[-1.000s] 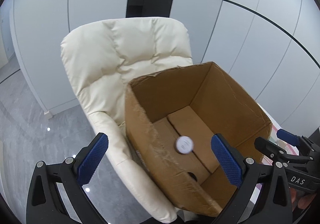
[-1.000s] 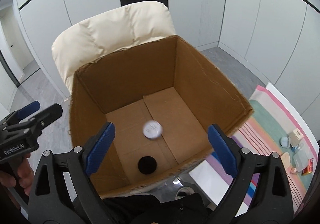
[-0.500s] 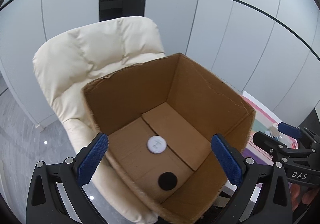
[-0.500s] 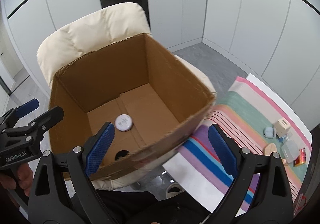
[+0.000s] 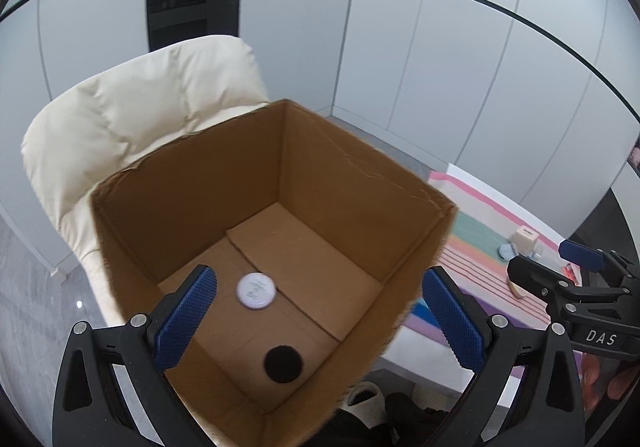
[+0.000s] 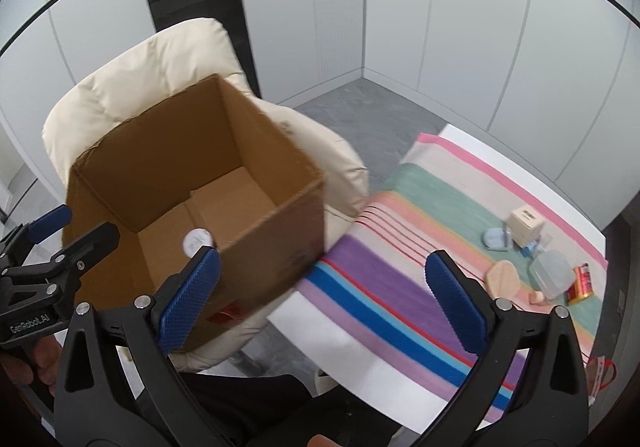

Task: Organize objects
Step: 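Withdraw both tools from the box back over the table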

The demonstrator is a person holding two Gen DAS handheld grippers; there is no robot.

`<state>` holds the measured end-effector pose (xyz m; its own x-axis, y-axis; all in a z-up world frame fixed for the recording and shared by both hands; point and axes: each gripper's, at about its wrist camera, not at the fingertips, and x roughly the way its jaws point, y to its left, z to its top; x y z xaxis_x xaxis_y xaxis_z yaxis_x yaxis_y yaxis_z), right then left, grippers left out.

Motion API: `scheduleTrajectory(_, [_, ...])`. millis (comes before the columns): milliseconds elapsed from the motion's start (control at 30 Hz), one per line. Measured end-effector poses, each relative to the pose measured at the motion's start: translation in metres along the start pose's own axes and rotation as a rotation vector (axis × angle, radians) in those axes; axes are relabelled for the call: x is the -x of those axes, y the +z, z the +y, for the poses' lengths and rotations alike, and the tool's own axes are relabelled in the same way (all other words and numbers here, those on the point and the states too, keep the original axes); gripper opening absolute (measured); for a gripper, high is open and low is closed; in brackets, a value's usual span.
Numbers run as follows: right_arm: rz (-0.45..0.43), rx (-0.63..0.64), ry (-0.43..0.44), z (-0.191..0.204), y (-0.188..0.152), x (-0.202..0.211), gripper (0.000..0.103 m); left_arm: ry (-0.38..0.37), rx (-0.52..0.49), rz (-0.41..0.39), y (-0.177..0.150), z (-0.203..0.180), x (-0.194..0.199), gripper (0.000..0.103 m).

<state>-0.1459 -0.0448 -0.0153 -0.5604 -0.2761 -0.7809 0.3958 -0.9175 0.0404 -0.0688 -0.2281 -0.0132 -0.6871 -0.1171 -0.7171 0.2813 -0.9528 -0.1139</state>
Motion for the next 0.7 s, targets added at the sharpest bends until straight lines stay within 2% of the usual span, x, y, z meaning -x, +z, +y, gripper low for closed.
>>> scheduleTrajectory(700, [-0.006, -0.126, -0.088, -0.093, -0.023, 0.025, 0.103, -0.102, -0.114, 0.022, -0.001, -0.092, -0.016, 0.103])
